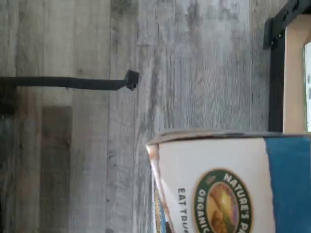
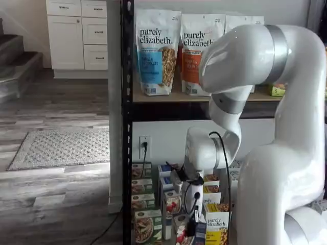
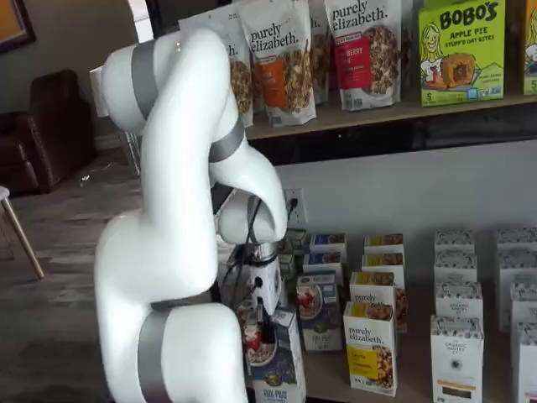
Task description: Pick up the blue and white box that is on the bottom shelf, the second box from the left
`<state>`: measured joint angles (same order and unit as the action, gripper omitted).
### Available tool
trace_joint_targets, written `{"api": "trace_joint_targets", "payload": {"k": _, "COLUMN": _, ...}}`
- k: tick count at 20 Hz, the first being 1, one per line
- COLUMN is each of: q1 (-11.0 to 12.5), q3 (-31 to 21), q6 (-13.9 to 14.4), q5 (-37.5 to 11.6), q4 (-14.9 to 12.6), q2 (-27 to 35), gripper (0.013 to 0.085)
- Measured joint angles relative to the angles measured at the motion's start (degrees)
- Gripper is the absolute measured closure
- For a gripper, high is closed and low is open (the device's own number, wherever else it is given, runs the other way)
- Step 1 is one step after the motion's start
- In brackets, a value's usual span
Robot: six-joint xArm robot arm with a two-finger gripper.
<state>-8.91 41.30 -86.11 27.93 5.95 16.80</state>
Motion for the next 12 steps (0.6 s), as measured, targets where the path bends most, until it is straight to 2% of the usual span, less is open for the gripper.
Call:
{"api": "trace_joint_targets", "payload": {"k": 6, "q1": -0.7, "q3": -2.1, "q6": 1.0, "q5": 6.3, "q4": 0.0, "q2": -7.8, "gripper": 0.0570}}
{"api": "trace_joint_targets", "payload": {"k": 12, "q1": -0.9, "q3": -4.5, "q6": 2.9, "q5": 12.0, "q4": -1.5, "q2": -17.3, "gripper": 0.0570}}
